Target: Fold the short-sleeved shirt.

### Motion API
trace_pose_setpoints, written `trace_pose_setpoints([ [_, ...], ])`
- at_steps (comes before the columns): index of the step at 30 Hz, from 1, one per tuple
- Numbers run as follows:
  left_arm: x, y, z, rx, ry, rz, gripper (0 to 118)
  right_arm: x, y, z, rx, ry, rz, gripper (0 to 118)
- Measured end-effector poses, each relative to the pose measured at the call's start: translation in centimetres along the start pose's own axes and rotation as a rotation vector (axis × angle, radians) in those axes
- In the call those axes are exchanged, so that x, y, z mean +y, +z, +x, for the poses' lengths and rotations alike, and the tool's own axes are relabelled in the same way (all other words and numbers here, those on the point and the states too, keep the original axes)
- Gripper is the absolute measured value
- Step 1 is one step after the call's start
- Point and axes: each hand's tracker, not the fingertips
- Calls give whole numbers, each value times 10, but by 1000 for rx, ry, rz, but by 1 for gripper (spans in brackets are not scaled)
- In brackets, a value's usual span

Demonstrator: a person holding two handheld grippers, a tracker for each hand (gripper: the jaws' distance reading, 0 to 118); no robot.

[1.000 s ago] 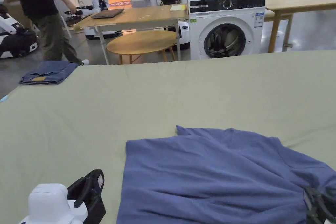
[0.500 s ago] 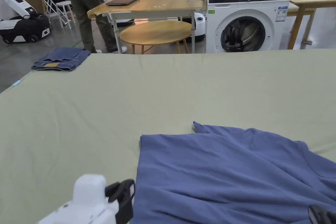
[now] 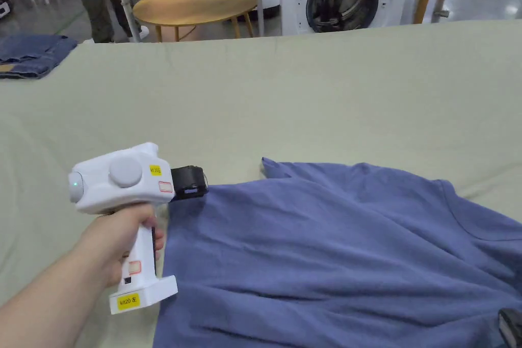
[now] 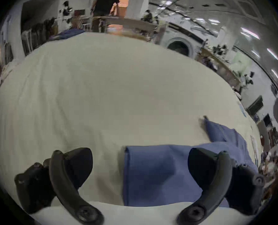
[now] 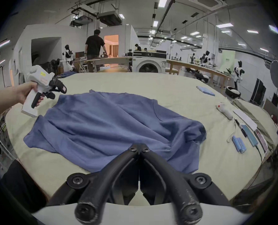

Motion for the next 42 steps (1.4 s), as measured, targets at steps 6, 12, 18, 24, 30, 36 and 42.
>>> trace_pose_setpoints([
  [6,-18,1,29,84,-263,19,76,-5,-15,8,-21,-36,-34,0],
  [12,-51,25,71,-88,-459,7,5,-11,-19,17,-27,-89,-50,0],
  [18,-46,85,49,-233,-282,189,4,-21,-4,59,-94,-141,-56,0],
  [24,-30,139,14,-216,-232,275,4,5,-24,136,-135,-240,-16,110],
  [30,-29,148,-4,-165,-276,285,4,47,-99,195,-149,-458,-116,110],
  [36,-38,145,-6,-156,-292,265,4,29,-154,170,-164,-456,-355,104],
  [42,-57,167,0,-169,-287,257,4,28,-126,122,-98,-269,-302,5],
])
